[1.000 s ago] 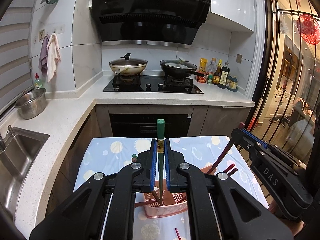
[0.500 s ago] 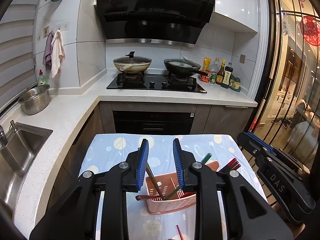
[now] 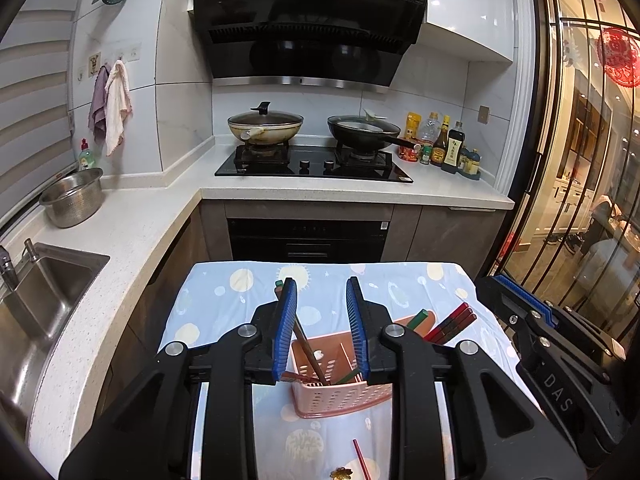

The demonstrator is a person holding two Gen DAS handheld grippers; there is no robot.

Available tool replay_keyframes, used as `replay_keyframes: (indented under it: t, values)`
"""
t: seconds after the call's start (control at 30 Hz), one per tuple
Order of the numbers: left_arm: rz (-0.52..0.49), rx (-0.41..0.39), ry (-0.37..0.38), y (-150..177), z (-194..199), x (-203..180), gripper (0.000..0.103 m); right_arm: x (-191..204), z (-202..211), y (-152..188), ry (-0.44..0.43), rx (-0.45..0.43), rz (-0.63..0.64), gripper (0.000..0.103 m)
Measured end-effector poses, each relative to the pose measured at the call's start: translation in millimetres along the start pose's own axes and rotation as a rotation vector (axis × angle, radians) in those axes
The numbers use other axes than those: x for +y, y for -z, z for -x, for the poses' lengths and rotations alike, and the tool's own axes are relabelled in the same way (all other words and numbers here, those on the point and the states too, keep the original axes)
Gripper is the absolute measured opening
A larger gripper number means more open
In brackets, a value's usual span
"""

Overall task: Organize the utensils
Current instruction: 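Move both tools back down toward the red chopstick and gold spoon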

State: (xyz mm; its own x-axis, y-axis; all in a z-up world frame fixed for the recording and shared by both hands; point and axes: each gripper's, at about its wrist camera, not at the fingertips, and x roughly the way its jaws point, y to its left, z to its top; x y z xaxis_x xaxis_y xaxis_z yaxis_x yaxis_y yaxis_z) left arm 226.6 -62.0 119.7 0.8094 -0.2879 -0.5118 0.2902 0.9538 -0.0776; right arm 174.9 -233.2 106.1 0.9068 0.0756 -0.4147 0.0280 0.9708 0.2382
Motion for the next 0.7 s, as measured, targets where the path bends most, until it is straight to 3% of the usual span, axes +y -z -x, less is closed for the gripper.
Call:
replay_keyframes:
  t: [0.23, 0.3, 0.7]
  values:
    - [-0.001, 0.004, -0.001, 11, 11, 3, 0.025, -7, 15, 11, 0.008, 0.011, -0.007, 0.013]
    - [-0.004, 0.007, -0.003, 20, 17, 4, 0.030, -10, 21, 21, 0.009, 0.021, -0.008, 0.013]
    - [-0.008, 0.121, -0.021, 104, 29, 11, 0.034, -15, 50, 128, -0.004, 0.234, -0.007, 0.013]
